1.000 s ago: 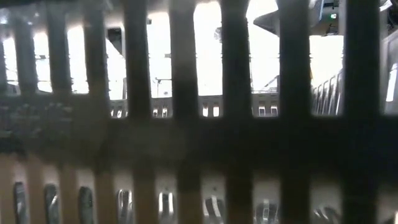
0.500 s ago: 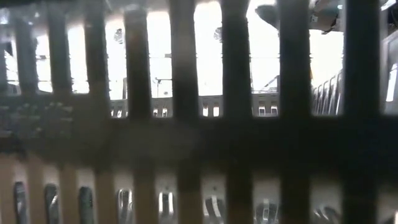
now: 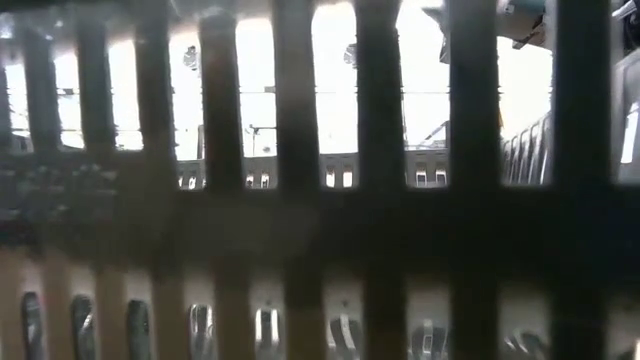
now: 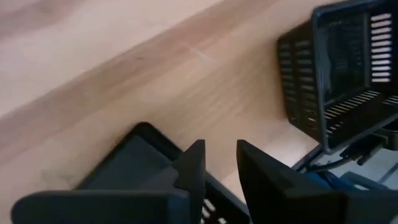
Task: Stack baskets on shelf by color
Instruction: Stack the left black bin into the black bin on the shelf
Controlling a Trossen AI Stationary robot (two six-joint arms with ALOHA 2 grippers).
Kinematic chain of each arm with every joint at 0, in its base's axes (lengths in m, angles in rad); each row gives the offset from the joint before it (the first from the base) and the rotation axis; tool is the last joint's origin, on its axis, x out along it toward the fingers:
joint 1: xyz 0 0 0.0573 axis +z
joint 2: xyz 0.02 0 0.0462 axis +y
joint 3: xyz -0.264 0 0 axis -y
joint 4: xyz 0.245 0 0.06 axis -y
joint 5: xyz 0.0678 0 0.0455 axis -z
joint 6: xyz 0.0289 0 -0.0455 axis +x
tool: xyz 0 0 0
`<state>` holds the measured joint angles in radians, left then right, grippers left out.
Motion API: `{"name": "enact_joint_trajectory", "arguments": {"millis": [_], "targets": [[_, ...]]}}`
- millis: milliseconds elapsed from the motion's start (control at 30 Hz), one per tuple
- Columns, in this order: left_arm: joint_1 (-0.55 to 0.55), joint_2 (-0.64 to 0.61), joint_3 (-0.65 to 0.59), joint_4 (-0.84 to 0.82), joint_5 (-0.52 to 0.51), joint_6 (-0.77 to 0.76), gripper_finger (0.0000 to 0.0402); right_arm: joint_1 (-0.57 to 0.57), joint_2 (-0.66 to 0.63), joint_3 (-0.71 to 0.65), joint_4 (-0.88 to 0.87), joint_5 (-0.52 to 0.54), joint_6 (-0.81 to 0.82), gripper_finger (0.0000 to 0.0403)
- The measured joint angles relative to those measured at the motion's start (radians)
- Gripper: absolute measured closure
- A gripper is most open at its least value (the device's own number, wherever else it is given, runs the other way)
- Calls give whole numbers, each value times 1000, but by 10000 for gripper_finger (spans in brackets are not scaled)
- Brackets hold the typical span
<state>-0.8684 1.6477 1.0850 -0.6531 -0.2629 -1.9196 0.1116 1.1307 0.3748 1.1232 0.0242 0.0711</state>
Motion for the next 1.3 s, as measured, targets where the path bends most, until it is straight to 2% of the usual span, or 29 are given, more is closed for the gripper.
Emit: {"name": "enact_joint_trajectory", "arguments": {"millis": [133, 333, 467, 700, 1033, 1167, 1300], "targets": [[4, 45, 51, -33, -3, 7, 308, 25, 17, 0, 40, 0, 0, 293], [-2, 57, 129, -185, 75, -42, 307, 50, 17, 0, 61, 0, -5, 293], [-21, 56, 186, -285, 56, -97, 307, 50, 17, 0, 62, 0, -5, 293], [-50, 114, 184, -283, 21, -200, 307, 50, 17, 0, 55, 0, -22, 293], [-57, 116, 184, -285, 37, -292, 307, 50, 17, 0, 54, 0, -8, 293], [-51, 116, 184, -300, 6, -342, 306, 50, 17, 0, 54, 0, -4, 293], [-43, 116, 175, -286, 0, -354, 288, 50, 17, 0, 55, 0, 3, 293]]}}
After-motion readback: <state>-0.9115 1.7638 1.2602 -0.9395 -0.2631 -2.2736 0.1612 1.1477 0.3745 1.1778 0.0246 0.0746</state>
